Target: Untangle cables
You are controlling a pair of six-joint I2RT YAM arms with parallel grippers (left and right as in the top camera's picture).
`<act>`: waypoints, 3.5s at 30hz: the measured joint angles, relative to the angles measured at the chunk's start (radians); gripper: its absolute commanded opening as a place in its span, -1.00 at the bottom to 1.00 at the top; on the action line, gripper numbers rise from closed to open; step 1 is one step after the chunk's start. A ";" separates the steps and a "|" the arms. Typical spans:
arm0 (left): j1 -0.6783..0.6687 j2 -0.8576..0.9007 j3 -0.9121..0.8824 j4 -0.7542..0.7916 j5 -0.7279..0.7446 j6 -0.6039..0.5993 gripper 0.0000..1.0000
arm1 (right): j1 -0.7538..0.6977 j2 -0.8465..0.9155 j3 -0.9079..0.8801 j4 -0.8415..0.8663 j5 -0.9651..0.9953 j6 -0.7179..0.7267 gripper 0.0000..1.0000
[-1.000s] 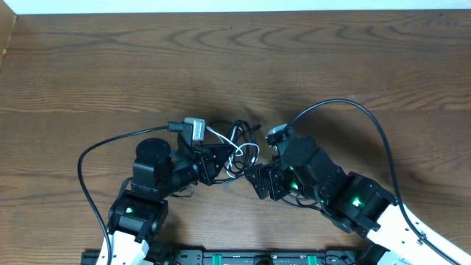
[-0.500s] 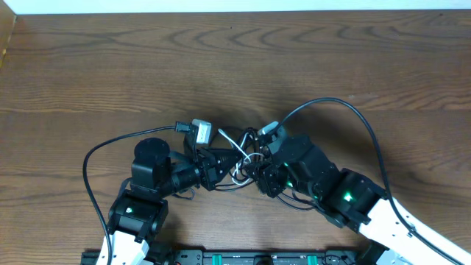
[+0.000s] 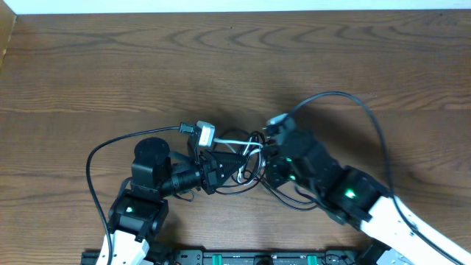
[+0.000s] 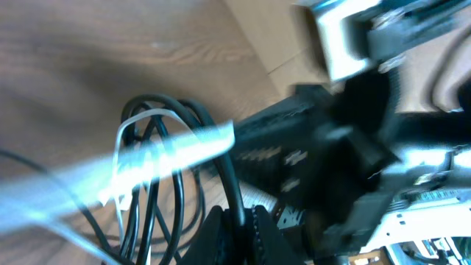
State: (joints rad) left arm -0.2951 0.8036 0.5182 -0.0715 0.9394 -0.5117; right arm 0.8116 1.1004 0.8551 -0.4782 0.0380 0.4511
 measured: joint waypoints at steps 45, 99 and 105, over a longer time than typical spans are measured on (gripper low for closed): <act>0.000 0.070 0.000 0.180 0.187 -0.300 -0.85 | -0.043 0.031 0.000 0.066 -0.199 -0.034 -0.98; 0.000 0.195 0.000 0.183 0.329 -0.003 -0.85 | -0.120 0.021 0.000 0.023 0.274 0.015 0.61; 0.000 0.195 0.000 0.184 0.316 -0.004 -0.85 | -0.141 -0.017 0.000 -0.047 0.196 0.024 -0.36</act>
State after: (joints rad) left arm -0.2955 0.9985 0.5182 0.1127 1.2556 -0.5156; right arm 0.6704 1.0832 0.8555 -0.5251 0.2337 0.4751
